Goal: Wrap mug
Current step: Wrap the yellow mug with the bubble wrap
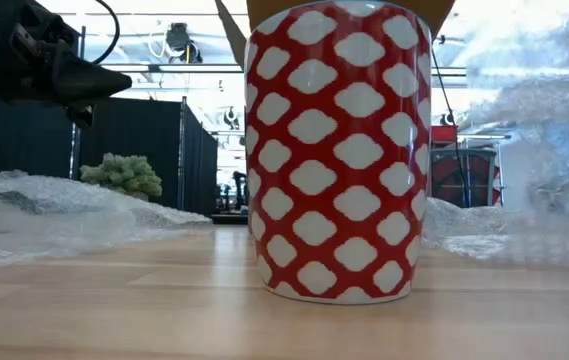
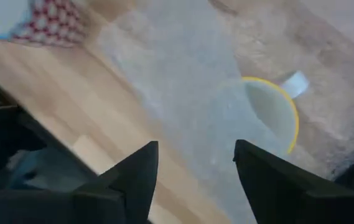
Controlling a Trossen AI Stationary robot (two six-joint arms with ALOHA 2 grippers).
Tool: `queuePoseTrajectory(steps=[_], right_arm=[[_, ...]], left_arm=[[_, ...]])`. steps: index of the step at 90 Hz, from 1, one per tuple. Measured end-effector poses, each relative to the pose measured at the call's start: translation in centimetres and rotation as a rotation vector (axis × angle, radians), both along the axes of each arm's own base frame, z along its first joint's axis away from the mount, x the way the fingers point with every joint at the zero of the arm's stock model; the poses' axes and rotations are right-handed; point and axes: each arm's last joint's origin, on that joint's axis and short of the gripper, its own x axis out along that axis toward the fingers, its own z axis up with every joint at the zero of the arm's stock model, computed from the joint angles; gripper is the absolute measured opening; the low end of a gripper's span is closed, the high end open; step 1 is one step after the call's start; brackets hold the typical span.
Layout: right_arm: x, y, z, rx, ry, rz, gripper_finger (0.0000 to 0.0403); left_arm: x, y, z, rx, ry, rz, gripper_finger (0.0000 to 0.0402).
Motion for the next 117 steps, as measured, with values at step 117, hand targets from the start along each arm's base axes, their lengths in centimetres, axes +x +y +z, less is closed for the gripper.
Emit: queuePoseTrajectory(steps=[117], right_arm=[[0.3, -0.2, -5.2, -0.042, 0.004, -0.067, 0.0254]], left_arm=[[6.7, -2.1, 9.0, 0.146, 0.12, -0.173, 0.0]])
